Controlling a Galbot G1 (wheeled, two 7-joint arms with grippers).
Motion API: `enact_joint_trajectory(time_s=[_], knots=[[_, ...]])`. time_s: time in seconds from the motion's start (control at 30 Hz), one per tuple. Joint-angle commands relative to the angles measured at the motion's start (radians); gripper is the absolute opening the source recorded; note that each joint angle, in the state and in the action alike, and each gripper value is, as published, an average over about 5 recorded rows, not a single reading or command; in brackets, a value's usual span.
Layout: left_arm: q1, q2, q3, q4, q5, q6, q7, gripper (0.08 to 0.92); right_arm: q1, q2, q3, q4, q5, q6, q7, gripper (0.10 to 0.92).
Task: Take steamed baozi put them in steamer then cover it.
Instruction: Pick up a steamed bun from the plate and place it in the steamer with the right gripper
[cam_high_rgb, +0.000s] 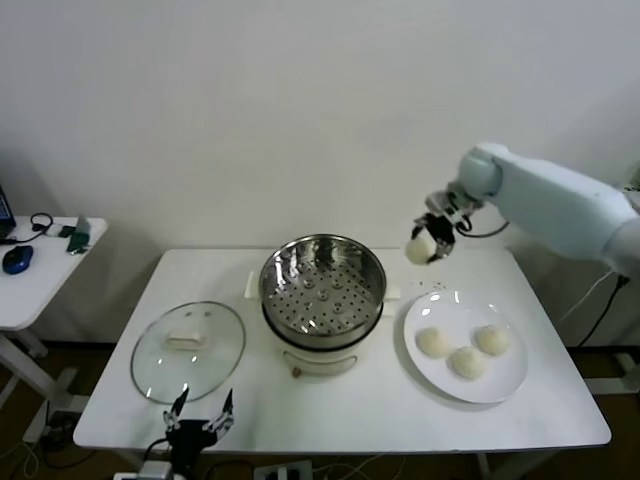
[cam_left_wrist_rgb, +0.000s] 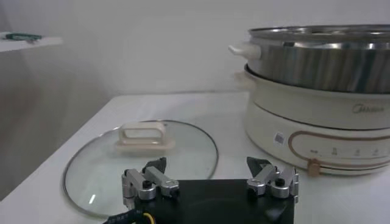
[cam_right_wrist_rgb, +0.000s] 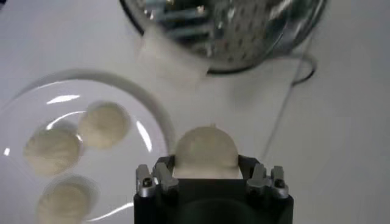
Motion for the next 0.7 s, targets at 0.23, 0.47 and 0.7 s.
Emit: enact_joint_trajectory(time_s=[0.23, 0.47, 0.7], knots=[[0.001, 0.002, -0.002, -0.009, -0.002, -0.006, 0.001, 0.823, 0.205, 0.177, -0.138, 0.348, -0.108, 0.202, 0.063, 0.687], [0.0, 0.007, -0.017, -0.014, -0.006, -0.008, 0.001, 0.823, -0.043, 0.227, -0.068, 0.16, -0.433, 0.301, 0.233, 0.687], [0.007, 0.008, -0.019, -0.011, -0.006, -0.013, 0.002, 0.823, -0.217, 0.312, 0.04, -0.09, -0.511, 0.349, 0.326, 0.687]])
